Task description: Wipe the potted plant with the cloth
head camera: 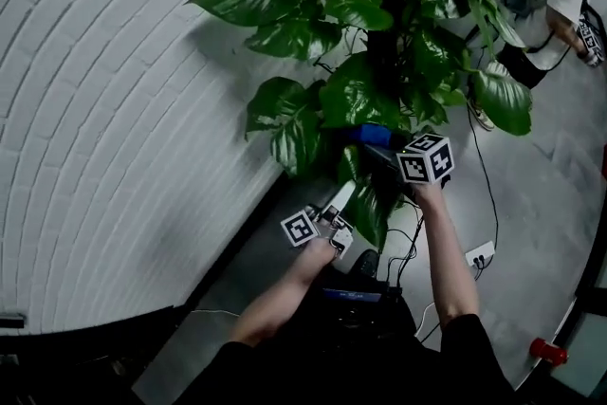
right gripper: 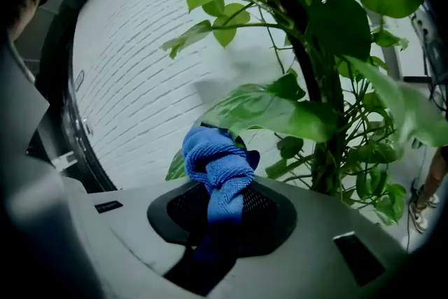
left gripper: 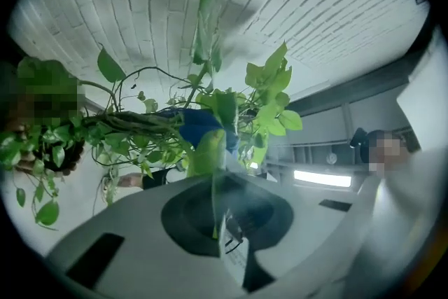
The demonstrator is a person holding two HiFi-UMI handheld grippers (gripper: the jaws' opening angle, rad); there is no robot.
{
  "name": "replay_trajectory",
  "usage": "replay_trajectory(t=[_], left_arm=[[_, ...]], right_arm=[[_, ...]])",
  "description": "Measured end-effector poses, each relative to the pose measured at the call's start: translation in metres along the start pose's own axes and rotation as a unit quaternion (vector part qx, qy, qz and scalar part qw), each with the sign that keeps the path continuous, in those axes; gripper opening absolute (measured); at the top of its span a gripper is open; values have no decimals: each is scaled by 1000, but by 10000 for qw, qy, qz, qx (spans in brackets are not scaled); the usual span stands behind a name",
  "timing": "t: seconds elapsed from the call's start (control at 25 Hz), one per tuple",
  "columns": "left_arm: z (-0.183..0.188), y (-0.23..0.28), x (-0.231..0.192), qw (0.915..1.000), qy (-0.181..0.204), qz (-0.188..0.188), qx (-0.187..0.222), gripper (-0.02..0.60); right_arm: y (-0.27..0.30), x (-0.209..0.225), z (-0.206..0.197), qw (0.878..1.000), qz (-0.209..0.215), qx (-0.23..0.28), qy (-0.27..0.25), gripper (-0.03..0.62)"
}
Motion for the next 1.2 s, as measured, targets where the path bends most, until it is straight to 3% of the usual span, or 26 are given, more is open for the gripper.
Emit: replay_trajectory(t=[0.08,0.24,0.44,0.56,0.6,0.68,0.76,0.84,1.04,1.2], left_arm=[[1,1,2,9992,-237,-294,146,54],[9,2,14,9960,-418,-703,351,168],[13,1,19,9934,-510,-888,521,257],[17,-6,22,9939,-418,-852,569,273],[16,-4,23,9934,-390,-909,585,273],[6,6,21,9918,-445,-1035,595,276],[-4,7,13,9925,-578,-934,534,288],[0,-1,10,9940,-577,-802,476,291],[12,-5,25,9931,-399,-937,581,316],[16,-7,32,9918,-395,-983,720,362]], right_arm=[[2,-10,-9,9998,164,-104,-77,117],[6,-33,-20,9976,579,-148,-343,117],[1,-60,-34,9907,1160,-353,-622,117],[2,-71,-37,9868,1445,-321,-661,117],[-1,-66,-32,9881,1372,-242,-654,117],[-19,-40,-16,9945,821,-91,-640,117],[-30,-17,2,9981,97,14,-606,117],[-12,-8,12,9983,-211,0,-550,117],[19,-44,-9,9938,552,-627,-728,117],[7,-76,-33,9937,952,-432,-411,117]])
Point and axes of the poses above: the fingertips, and each gripper's own axes: y forward along the fingers, x to its right, z out of its top, the point moved 6 cm from there along -y, backward along the fingers, and after that the axes turned 1 degree about x, right-handed, at the moved point
